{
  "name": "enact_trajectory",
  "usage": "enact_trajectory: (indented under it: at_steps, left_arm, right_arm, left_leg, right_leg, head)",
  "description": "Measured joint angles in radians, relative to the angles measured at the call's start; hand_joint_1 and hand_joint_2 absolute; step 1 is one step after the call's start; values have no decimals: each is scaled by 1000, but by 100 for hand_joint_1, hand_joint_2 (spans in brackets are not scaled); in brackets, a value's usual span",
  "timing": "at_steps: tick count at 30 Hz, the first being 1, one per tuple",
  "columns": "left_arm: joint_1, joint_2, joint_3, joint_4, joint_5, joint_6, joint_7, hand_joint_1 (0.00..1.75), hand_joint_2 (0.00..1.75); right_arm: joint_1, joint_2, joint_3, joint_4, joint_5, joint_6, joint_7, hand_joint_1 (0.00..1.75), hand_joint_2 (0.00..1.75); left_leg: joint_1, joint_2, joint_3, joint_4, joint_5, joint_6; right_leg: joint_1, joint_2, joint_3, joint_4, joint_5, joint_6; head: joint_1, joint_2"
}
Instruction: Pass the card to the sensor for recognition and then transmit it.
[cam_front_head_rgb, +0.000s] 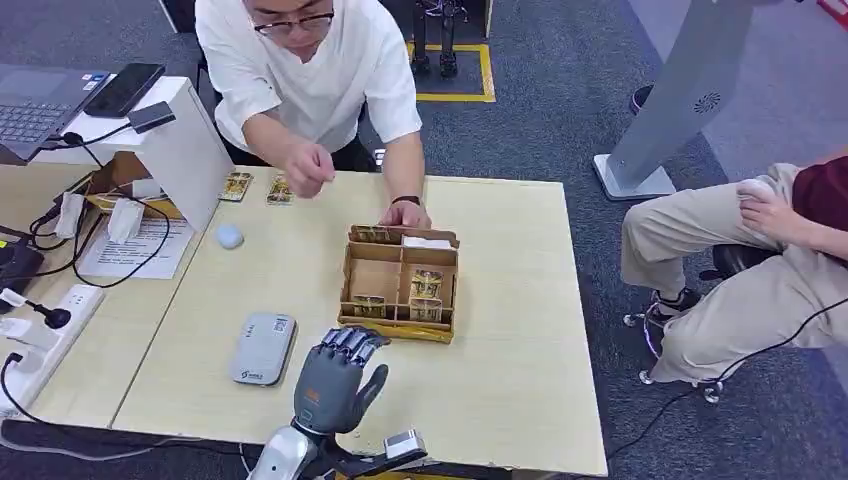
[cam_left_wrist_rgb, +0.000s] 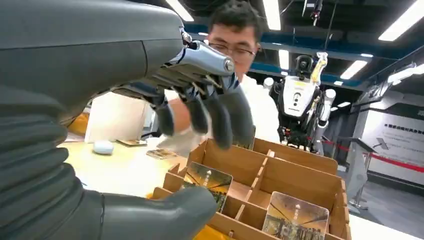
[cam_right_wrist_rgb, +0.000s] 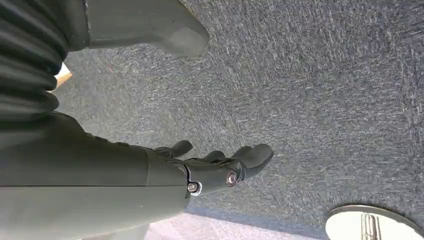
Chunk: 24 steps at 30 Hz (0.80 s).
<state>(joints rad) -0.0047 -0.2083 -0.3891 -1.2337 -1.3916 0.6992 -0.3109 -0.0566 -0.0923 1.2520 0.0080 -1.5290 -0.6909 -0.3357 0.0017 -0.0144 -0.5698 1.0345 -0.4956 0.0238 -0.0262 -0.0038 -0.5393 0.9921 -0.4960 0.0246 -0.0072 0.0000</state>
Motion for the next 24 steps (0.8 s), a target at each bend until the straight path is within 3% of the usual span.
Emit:
enact_trajectory:
  at_steps: [8, 24]
  left_arm:
    - [0, 0, 0, 5, 0, 0, 2, 30, 175]
    - [1, 0, 0, 8, 0, 0, 14, 19, 175]
  right_arm:
    - [0, 0, 0, 0, 0, 0, 0, 0, 175]
    - [-1, 3, 0, 0, 0, 0, 0, 0, 175]
  left_leg:
    - [0, 0, 0, 0, 0, 0]
    - [0, 0, 0, 0, 0, 0]
  right_leg:
    - [0, 0, 0, 0, 0, 0]
    - [0, 0, 0, 0, 0, 0]
  head:
    - [0, 0]
    - [0, 0]
